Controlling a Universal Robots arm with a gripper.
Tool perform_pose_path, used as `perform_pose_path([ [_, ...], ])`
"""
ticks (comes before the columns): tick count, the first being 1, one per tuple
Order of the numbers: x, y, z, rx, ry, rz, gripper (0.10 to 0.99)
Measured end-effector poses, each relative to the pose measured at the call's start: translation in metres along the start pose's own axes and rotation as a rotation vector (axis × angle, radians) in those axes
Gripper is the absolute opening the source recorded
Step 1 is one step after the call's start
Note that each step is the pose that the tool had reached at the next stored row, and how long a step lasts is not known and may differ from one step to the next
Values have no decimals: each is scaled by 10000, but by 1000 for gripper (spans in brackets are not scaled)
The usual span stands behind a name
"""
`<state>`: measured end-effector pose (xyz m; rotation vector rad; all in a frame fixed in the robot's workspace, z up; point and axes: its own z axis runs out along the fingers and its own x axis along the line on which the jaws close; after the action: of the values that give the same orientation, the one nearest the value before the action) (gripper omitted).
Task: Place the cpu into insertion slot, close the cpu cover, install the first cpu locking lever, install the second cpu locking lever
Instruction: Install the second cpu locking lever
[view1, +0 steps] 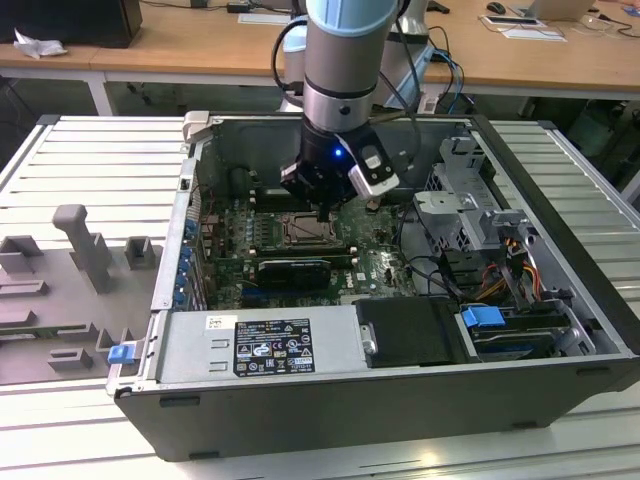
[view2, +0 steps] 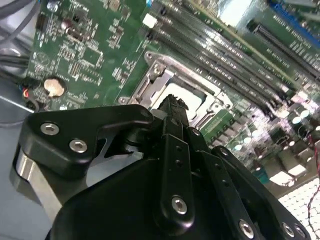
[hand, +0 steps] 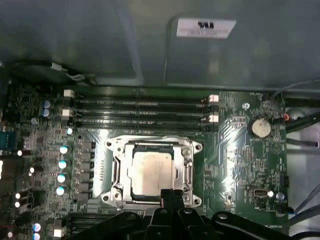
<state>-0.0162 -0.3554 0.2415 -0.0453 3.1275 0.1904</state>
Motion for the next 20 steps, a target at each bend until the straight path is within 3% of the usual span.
perform_pose_path([
  [3,5,-81,29,-87,-3,1,106],
  [8,50,-158,38,-88,-2,-4,106],
  [12,184,-230,42,-93,-1,-10,106],
  [13,253,-234,51,-98,-1,-8,106],
  [18,369,-248,172,-115,2,-32,106],
  [20,382,-264,178,-260,-1,-43,106],
])
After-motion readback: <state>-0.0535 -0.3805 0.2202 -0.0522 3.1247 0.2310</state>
